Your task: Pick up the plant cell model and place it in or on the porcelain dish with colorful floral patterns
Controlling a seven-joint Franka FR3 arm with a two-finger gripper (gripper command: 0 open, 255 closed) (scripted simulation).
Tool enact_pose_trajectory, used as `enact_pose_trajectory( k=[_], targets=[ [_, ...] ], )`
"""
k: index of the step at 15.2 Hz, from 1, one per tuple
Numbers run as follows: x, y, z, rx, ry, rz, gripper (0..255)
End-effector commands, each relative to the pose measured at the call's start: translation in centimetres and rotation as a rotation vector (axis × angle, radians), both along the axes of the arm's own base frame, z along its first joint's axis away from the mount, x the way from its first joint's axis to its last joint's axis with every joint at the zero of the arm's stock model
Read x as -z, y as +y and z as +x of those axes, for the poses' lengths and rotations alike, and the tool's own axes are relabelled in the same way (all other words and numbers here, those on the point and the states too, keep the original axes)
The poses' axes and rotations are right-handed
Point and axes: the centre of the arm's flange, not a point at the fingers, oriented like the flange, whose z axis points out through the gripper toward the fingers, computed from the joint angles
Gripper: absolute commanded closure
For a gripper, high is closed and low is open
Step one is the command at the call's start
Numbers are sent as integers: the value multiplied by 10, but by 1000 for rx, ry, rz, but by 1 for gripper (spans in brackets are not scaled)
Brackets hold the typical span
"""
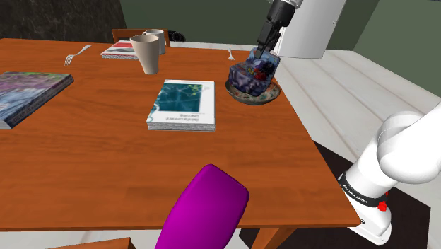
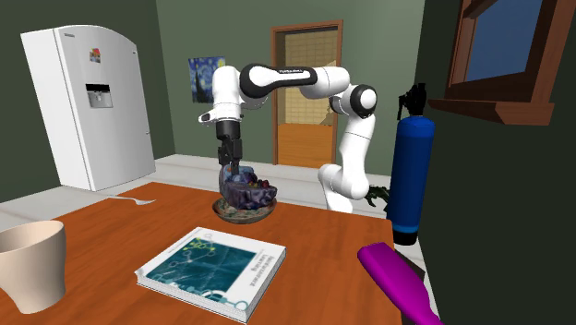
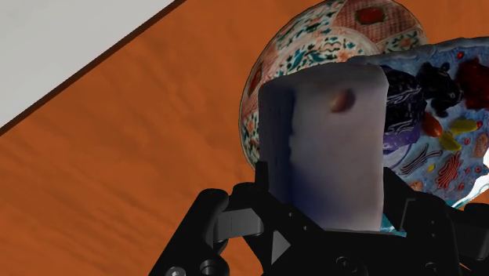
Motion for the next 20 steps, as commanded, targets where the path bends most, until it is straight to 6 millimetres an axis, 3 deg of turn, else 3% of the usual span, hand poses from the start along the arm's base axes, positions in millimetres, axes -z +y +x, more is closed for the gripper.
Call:
enact_pose_trajectory(
  k=[1,2,3,8,12,20],
  targets=[
    [-1,0,0,0,-2,1,255],
    [-1,0,0,0,-2,1,255],
    [-1,0,0,0,-2,1,0],
    [-1,0,0,0,-2,1,0],
    [-47,-19,-3,0,-2,1,0],
    [-47,-19,-3,0,-2,1,0]
  ],
)
